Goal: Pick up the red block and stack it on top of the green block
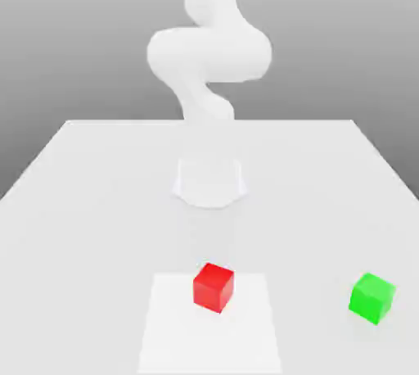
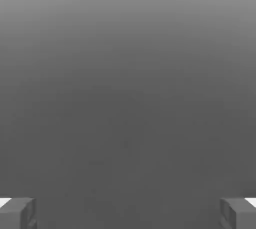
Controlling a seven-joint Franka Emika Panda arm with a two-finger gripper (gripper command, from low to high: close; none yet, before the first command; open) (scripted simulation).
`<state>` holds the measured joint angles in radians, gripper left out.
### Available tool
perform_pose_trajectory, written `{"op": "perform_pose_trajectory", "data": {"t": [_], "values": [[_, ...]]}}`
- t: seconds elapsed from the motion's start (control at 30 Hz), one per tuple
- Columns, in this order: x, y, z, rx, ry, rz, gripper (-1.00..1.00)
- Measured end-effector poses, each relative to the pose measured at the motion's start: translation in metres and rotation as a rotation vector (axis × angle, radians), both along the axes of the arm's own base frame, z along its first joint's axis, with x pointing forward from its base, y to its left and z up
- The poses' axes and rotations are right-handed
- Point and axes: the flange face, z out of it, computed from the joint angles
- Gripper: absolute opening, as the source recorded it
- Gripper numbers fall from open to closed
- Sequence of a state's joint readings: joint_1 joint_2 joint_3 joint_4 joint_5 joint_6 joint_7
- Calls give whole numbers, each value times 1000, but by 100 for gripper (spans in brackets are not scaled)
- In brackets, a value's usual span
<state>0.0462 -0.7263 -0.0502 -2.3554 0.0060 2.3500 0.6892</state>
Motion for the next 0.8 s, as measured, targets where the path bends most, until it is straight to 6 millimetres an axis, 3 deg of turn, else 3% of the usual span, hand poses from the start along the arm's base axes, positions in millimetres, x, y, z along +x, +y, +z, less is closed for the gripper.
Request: {"op": "perform_pose_trajectory", "data": {"t": [0.13,0.3,0.47,0.63,0.7,0.8], "values": [[42,-3,-99,-74,141,177,0],[60,5,-222,-169,304,404,0],[43,15,-334,-266,455,637,0],[1,16,-428,-364,599,874,0],[-10,15,-449,-387,628,929,0],[-11,15,-467,-395,633,946,0]]}}
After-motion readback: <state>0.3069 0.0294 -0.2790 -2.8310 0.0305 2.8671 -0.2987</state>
